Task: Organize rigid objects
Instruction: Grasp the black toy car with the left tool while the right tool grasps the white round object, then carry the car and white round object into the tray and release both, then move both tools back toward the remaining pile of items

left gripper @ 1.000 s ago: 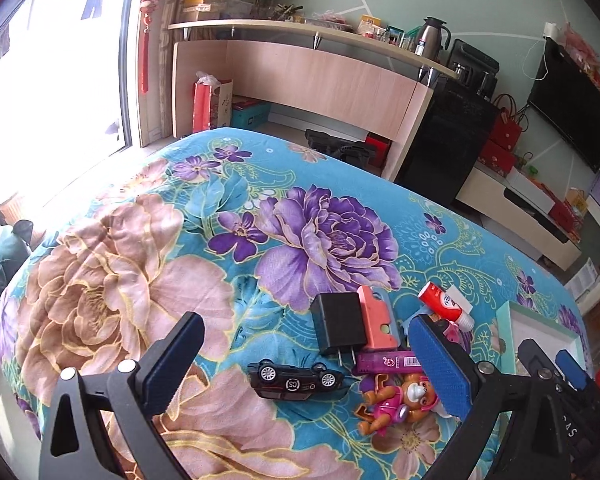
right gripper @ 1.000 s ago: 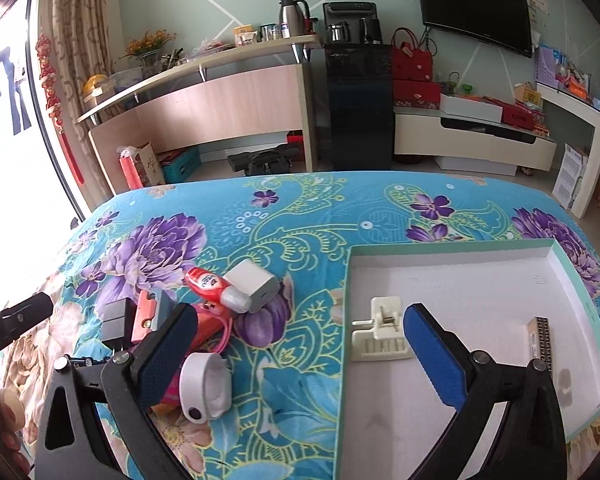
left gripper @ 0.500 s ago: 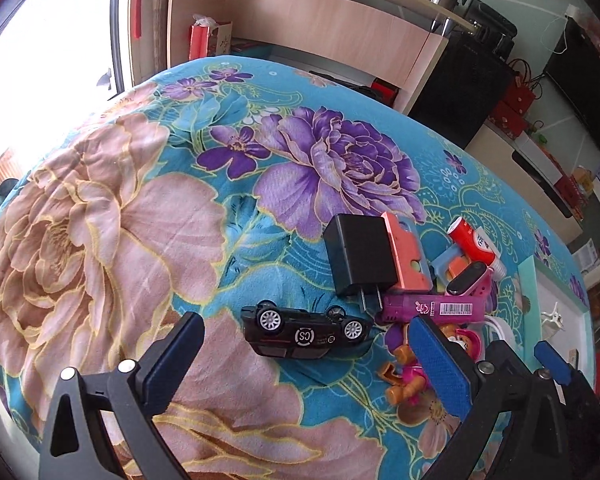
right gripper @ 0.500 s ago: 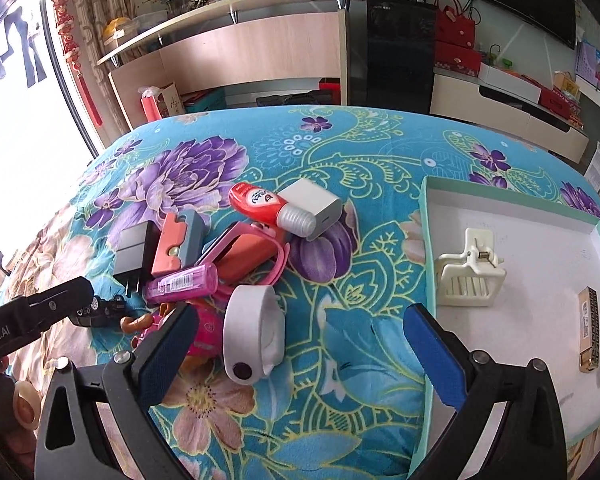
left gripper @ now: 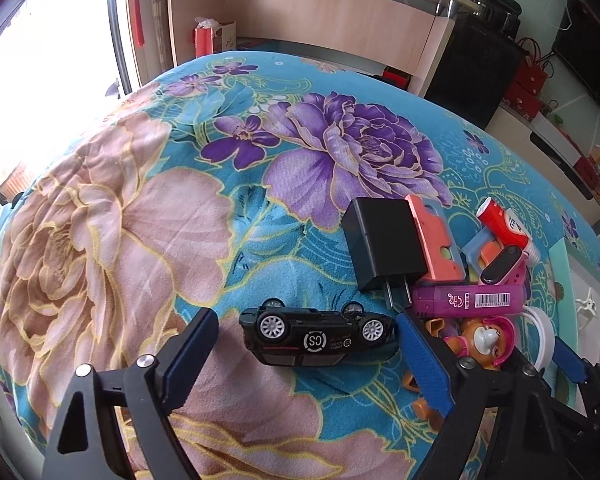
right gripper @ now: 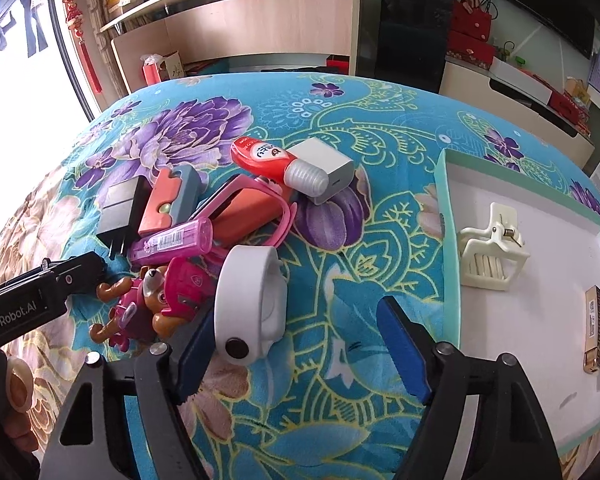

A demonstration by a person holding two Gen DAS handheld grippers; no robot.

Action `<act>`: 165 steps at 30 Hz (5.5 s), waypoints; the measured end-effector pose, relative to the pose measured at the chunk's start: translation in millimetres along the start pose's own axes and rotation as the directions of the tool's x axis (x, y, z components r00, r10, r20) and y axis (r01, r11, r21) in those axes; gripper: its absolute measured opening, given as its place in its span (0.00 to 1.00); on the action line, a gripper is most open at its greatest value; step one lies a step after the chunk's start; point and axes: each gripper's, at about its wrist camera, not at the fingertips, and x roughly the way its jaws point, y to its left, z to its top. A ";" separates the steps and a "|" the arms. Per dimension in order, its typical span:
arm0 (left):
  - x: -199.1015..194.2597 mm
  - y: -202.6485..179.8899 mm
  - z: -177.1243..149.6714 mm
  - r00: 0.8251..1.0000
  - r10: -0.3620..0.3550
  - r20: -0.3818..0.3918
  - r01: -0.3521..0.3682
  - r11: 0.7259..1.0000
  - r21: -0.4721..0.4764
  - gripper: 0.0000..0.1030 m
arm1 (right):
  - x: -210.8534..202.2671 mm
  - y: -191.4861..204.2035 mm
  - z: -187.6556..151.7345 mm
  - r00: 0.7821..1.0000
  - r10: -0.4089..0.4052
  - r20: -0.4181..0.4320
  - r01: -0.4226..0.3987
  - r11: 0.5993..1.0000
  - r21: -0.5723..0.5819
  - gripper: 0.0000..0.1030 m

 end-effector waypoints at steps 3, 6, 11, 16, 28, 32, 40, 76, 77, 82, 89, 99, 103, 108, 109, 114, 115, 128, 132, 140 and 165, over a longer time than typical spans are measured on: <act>0.6 -2.9 -0.6 1.000 -0.009 -0.005 0.009 1.000 0.010 0.78 | 1.9 3.1 -1.2 1.000 0.002 -0.007 -0.002 1.000 -0.014 0.77; 0.9 -4.5 -1.1 1.000 -0.001 -0.004 0.001 1.000 0.019 0.78 | 4.2 5.6 -1.7 1.000 -0.004 -0.012 0.003 1.000 -0.024 0.75; 1.1 -4.0 -1.0 1.000 0.000 -0.001 0.000 1.000 0.020 0.77 | 8.2 13.0 -2.1 1.000 -0.016 -0.011 0.016 0.998 -0.057 0.73; 1.7 -3.6 -1.1 1.000 0.001 -0.002 -0.001 1.000 0.019 0.77 | 12.5 19.0 -1.9 1.000 -0.015 -0.013 0.014 0.996 -0.085 0.68; 4.2 -3.1 -1.4 1.000 0.008 -0.003 -0.008 1.000 0.024 0.77 | 13.0 12.6 1.1 1.000 0.006 -0.003 -0.006 0.998 -0.055 0.46; 5.6 -2.7 -1.3 1.000 0.011 -0.006 -0.011 1.000 0.028 0.77 | 11.8 12.5 1.0 1.000 0.007 0.001 -0.007 0.998 -0.059 0.36; 3.6 -5.0 -0.8 1.000 0.028 0.008 -0.028 0.999 0.042 0.77 | 8.9 11.1 0.1 1.000 0.012 0.001 -0.012 0.998 -0.060 0.36; -82.0 -172.8 -30.9 0.927 -0.319 0.196 0.205 0.872 0.445 0.77 | -68.7 -136.8 -13.9 0.965 -0.234 0.115 0.201 0.949 0.241 0.36; -82.5 -180.3 -34.2 0.923 -0.330 0.197 0.208 0.861 0.465 0.77 | -70.6 -143.2 -16.3 0.964 -0.242 0.111 0.209 0.945 0.253 0.36; -78.2 -213.8 -49.1 0.907 -0.376 0.190 0.224 0.813 0.537 0.77 | -79.2 -169.9 -26.9 0.955 -0.282 0.092 0.246 0.925 0.289 0.36; -66.3 -248.5 -64.8 0.891 -0.421 0.169 0.246 0.762 0.599 0.77 | -88.3 -197.1 -38.2 0.950 -0.303 0.079 0.256 0.896 0.363 0.36; -48.0 -263.8 -80.9 0.901 -0.414 0.131 0.245 0.733 0.635 0.77 | -82.9 -206.8 -41.8 0.955 -0.291 0.058 0.247 0.888 0.388 0.36; -41.6 -267.2 -87.7 0.910 -0.398 0.113 0.238 0.726 0.645 0.77 | -74.4 -207.0 -43.4 0.962 -0.270 0.038 0.236 0.894 0.381 0.36; -35.8 -267.6 -91.6 0.915 -0.390 0.098 0.240 0.725 0.646 0.77 | -67.1 -207.3 -44.9 0.968 -0.250 0.023 0.222 0.896 0.383 0.36; -34.8 -268.0 -92.2 0.916 -0.389 0.094 0.241 0.724 0.646 0.77 | -66.1 -207.1 -45.1 0.968 -0.250 0.018 0.224 0.896 0.383 0.36; -32.9 -268.1 -94.3 0.919 -0.382 0.099 0.231 0.725 0.649 0.77 | -63.0 -204.5 -43.2 0.972 -0.236 0.017 0.213 0.904 0.371 0.36; -33.6 -267.5 -94.2 0.918 -0.384 0.100 0.233 0.726 0.647 0.77 | -63.0 -204.2 -42.9 0.972 -0.233 0.019 0.210 0.904 0.372 0.36; -43.9 -255.3 -86.3 0.913 -0.380 0.150 0.212 0.754 0.622 0.78 | -65.4 -208.0 -41.5 0.974 -0.224 0.032 0.193 0.899 0.394 0.37; -47.8 -249.3 -80.6 0.909 -0.382 0.164 0.212 0.765 0.608 0.78 | -67.6 -208.0 -40.2 0.974 -0.221 0.043 0.187 0.900 0.394 0.50; -56.9 -229.5 -63.7 0.905 -0.349 0.243 0.167 0.818 0.551 0.84 | -70.1 -207.7 -38.8 0.970 -0.237 0.055 0.198 0.900 0.389 0.68; -43.6 -148.8 -10.9 0.955 -0.094 0.281 0.036 0.978 0.204 1.00 | -65.8 -175.9 -20.2 0.967 -0.231 0.112 0.183 0.925 0.333 0.95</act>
